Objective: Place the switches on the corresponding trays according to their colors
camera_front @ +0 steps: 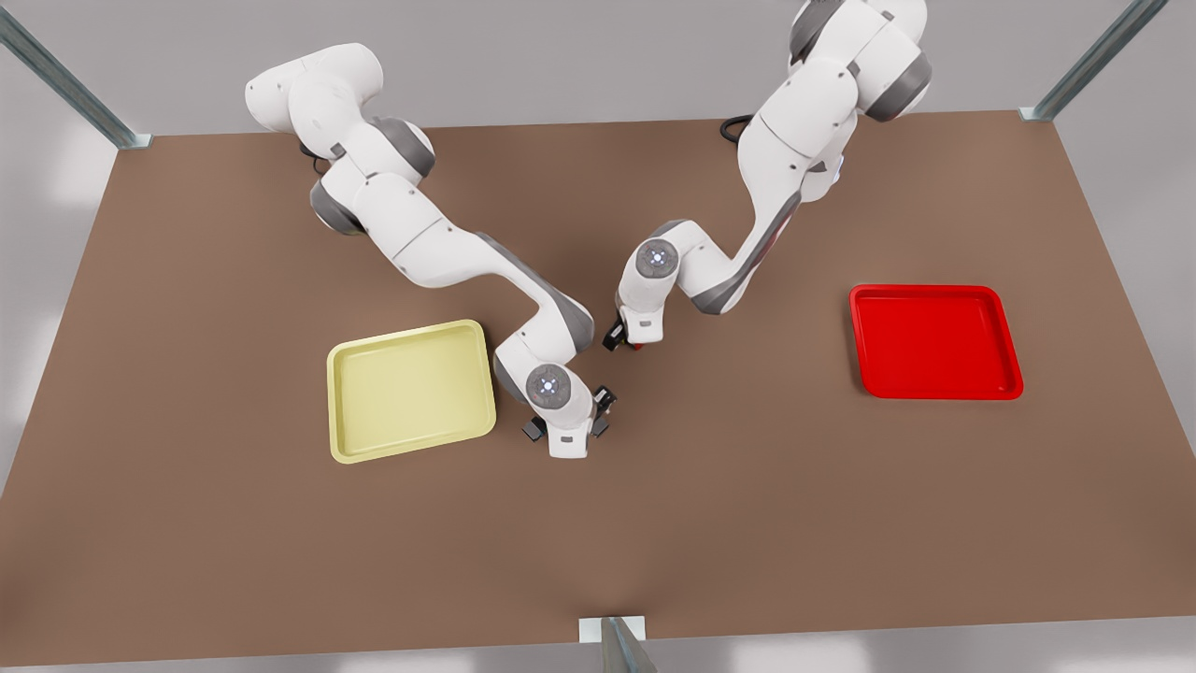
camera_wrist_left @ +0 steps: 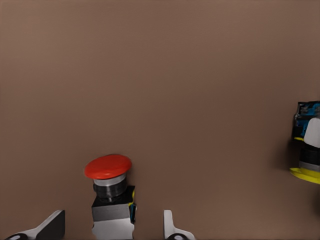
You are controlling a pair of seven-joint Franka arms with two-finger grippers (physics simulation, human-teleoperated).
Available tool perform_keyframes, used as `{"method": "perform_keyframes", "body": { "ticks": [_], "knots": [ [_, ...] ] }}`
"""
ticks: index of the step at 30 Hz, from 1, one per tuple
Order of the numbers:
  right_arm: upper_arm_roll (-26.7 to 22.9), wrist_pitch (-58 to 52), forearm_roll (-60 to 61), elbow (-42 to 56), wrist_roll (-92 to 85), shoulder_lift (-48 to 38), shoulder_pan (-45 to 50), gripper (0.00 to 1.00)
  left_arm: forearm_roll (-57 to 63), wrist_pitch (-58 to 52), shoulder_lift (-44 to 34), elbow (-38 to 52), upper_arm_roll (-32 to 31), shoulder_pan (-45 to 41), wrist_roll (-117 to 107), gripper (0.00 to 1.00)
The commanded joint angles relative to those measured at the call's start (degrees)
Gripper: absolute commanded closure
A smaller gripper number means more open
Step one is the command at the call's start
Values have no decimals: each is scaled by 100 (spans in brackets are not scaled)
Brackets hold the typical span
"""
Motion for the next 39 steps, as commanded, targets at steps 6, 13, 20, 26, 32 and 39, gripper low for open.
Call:
{"method": "perform_keyframes", "body": {
  "ticks": [6,13,20,26,32,39],
  "knots": [
    [-8,-1,-9,23,-62,30,36,9,95,-5,20,-96,20,-2,0,29],
    [-8,34,-9,111,-123,135,71,33,86,-22,2,-79,37,-2,0,43],
    [1,-27,-9,129,-141,162,62,68,95,-5,29,-53,72,-2,9,44],
    [-8,-1221,325,-247,-105,-970,-237,52,113,-75,-59,-61,160,-2,62,45],
    [1,-871,343,-5408,-1881,-4892,-2408,49,113,-181,-59,-88,160,-10,18,45],
    [-52,-634,325,-5663,-1828,-4795,-2671,0,95,-453,-165,-70,160,-81,-245,27]
  ]
}}
